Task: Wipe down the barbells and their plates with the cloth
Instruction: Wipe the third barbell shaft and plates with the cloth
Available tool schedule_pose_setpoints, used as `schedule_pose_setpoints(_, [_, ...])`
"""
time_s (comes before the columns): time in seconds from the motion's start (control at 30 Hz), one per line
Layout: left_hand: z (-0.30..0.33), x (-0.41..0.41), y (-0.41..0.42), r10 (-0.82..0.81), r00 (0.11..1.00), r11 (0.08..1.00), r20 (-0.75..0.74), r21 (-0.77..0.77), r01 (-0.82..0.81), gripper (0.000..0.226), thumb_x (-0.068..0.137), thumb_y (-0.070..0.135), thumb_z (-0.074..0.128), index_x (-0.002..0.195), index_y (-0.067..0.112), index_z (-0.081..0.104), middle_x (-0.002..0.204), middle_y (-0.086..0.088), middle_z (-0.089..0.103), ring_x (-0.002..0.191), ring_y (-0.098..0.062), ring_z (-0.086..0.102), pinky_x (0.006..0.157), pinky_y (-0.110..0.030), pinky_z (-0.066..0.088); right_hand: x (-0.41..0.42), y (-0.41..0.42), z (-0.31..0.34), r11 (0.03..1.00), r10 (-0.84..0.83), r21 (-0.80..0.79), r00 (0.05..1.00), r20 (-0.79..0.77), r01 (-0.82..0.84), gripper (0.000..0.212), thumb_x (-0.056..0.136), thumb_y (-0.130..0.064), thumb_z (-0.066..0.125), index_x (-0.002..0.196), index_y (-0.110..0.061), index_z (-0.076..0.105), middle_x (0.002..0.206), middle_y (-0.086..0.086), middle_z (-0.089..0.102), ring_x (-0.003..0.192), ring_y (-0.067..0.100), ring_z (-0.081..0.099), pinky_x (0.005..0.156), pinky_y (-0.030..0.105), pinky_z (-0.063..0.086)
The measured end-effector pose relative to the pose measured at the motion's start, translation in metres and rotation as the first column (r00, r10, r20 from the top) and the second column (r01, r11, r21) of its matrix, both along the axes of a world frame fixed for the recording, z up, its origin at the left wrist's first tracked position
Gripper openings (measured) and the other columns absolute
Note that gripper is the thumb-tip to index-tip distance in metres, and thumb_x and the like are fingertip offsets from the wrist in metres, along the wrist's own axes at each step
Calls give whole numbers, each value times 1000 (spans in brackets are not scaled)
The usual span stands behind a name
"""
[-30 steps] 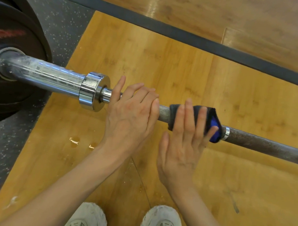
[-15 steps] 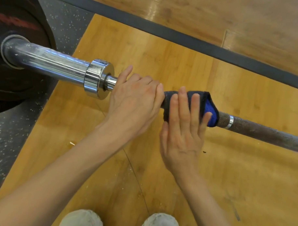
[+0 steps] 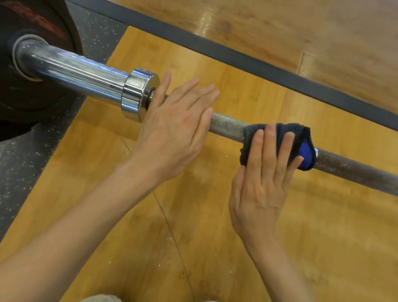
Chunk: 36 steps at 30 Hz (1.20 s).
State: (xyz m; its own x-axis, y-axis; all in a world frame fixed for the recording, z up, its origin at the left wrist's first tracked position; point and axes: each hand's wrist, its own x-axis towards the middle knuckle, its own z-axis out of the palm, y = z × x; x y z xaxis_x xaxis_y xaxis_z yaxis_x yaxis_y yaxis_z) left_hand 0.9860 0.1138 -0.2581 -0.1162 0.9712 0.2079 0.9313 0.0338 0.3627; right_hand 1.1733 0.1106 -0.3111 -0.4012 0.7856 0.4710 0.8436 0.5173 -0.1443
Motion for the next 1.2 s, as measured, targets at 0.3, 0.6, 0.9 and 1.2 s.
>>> schedule_pose_setpoints(0.3, [-4,3,9,38,999,998,23,54,-39,44,107,26,30,129,13,66,129,0,68,133,-20,53,122,-34,15,-21,42,25,992,106,64,994,-15,-105,38,108,-21,35,134,-8,60,129,9,65,118,27,59,104,40,40])
schedule_pose_setpoints(0.6, [-7,6,4,44,999,994,15,98,-46,43,106,23,32,128,10,67,127,-2,68,130,-23,55,121,-37,20,-37,19,26,998,-59,-20,996,-65,58,39,110,-23,33,132,-11,63,127,4,65,121,25,57,114,44,33])
schedule_pose_setpoints(0.9, [-12,12,-18,55,998,991,5,122,-55,43,108,23,30,133,11,63,135,-2,64,137,-21,48,123,-34,14,-56,44,59,967,-138,-190,975,176,171,48,108,-29,27,66,-17,47,60,2,53,57,24,41,66,39,35])
schedule_pose_setpoints(1.2, [-14,19,-42,56,998,989,-1,139,-55,47,109,24,25,141,11,56,145,-1,56,143,-21,42,125,-33,9,-61,41,73,917,-8,-374,944,329,138,40,104,-22,26,64,-17,30,64,2,42,62,28,41,52,33,21])
